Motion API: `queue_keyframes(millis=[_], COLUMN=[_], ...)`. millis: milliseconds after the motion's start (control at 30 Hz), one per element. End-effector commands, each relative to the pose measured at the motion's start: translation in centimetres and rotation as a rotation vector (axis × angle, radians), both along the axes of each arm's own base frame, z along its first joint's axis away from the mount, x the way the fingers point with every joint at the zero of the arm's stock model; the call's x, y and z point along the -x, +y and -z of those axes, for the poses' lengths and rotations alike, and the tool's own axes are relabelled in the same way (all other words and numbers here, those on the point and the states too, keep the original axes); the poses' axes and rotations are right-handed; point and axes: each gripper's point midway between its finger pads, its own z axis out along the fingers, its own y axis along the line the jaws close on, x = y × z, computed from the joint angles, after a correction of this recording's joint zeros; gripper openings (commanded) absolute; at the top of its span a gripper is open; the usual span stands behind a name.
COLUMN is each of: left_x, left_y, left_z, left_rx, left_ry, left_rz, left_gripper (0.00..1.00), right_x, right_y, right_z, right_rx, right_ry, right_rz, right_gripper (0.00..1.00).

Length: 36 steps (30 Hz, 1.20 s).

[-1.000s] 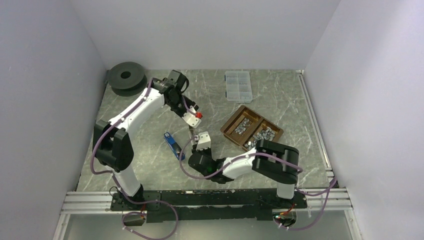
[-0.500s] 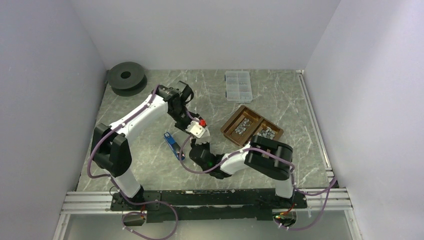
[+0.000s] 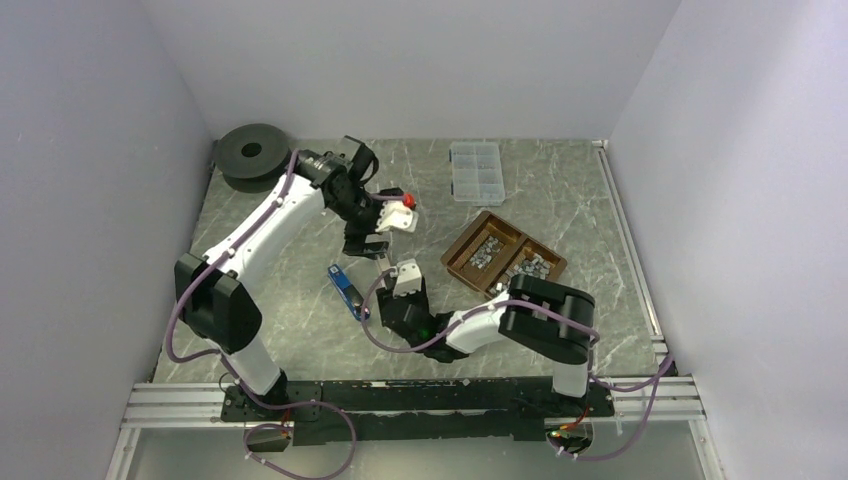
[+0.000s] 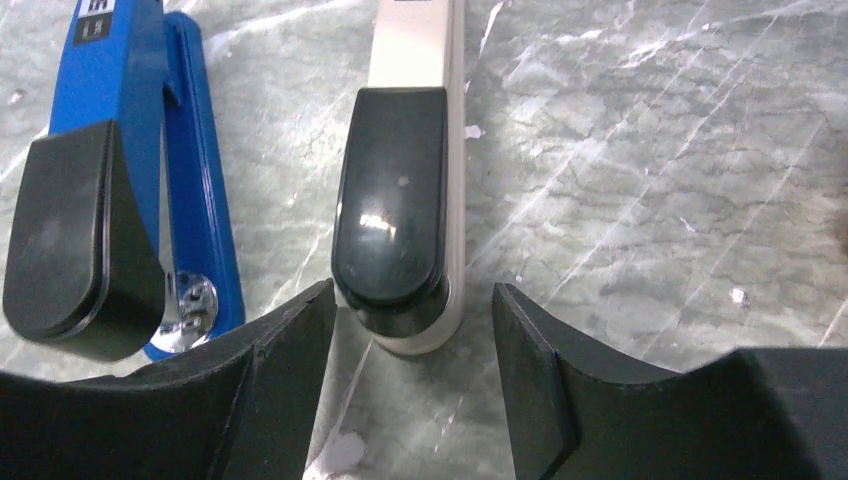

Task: Load the staples into the stapler

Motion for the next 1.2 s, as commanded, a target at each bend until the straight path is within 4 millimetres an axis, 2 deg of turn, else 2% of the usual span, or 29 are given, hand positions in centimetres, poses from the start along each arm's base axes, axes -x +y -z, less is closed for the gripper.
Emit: queue_keyframes(millis=[0,67,167,200,333,433,500,533,600,667,700,767,800,900,933,967,1067,1167], left_x=[-0.1,-0.9,-2.3,-2.7,-4.4,-5.2,-5.4,-5.4,-5.2,-5.0,-4.6,-5.2,-5.1,-6.2,-6.4,-6.6,-7.6,-8.3], left_y=[1.1,1.8,3.3,3.9,7.4,10.6,13.3,14.3,15.9,16.9,17.2,17.5,17.8,18.5,18.6,18.7,19.2,19.3], left_z=[-2.7,-3.5,-4.5,-4.7,-5.3,-5.1,-4.1,-3.2,-1.2,0.5,2.1,3.5,4.6,6.8,7.5,8.2,9.2,9.9], left_rx=[0.037,0.059,0.095,0.103,0.175,0.234,0.281,0.297,0.311,0.319,0.318,0.359,0.364,0.408,0.416,0.425,0.490,0.571], left_ry=[0.069,0.068,0.068,0.067,0.069,0.057,0.051,0.044,0.017,-0.002,0.011,-0.004,0.015,0.007,0.000,-0.013,-0.068,-0.123], left_rz=[-0.228,-0.318,-0.472,-0.525,-0.765,-0.921,-1.025,-1.069,-1.135,-1.179,-1.200,-1.237,-1.269,-1.327,-1.332,-1.336,-1.357,-1.361], left_gripper=[0.96,0.99,1.00,0.99,0.99,0.99,0.99,1.00,1.00,0.99,0.99,0.99,0.99,0.99,0.99,0.99,0.99,0.99], right_x=[1.1,1.6,2.2,2.3,2.4,1.3,0.1,-1.1,-2.6,-4.0,-4.6,-5.1,-5.4,-5.2,-4.3,-4.0,-4.3,-4.9], right_y=[-0.1,0.0,-0.2,-0.5,-2.5,-5.7,-9.0,-11.7,-17.5,-22.9,-26.0,-32.2,-34.5,-39.2,-41.0,-42.3,-45.1,-46.0], right_z=[-1.6,-3.4,-6.1,-7.0,-11.5,-14.4,-15.5,-16.3,-16.3,-16.9,-17.1,-17.2,-17.5,-16.4,-14.8,-14.2,-11.6,-9.7], right_rx=[0.001,-0.021,-0.050,-0.056,-0.073,-0.065,-0.057,-0.071,-0.055,-0.071,-0.074,-0.078,-0.085,-0.028,0.025,0.036,0.147,0.169], right_ry=[0.005,-0.005,-0.014,-0.016,-0.049,-0.070,-0.075,-0.078,-0.067,-0.073,-0.089,-0.158,-0.222,-0.392,-0.405,-0.422,-0.340,-0.315], right_rz=[-0.019,-0.028,-0.041,-0.043,-0.028,0.035,0.101,0.168,0.337,0.490,0.593,0.837,0.925,1.072,1.130,1.187,1.260,1.270], right_gripper=[0.64,0.71,0.96,0.99,1.00,1.00,1.00,1.00,1.00,1.00,1.00,1.00,1.00,1.00,1.00,1.00,1.00,1.00])
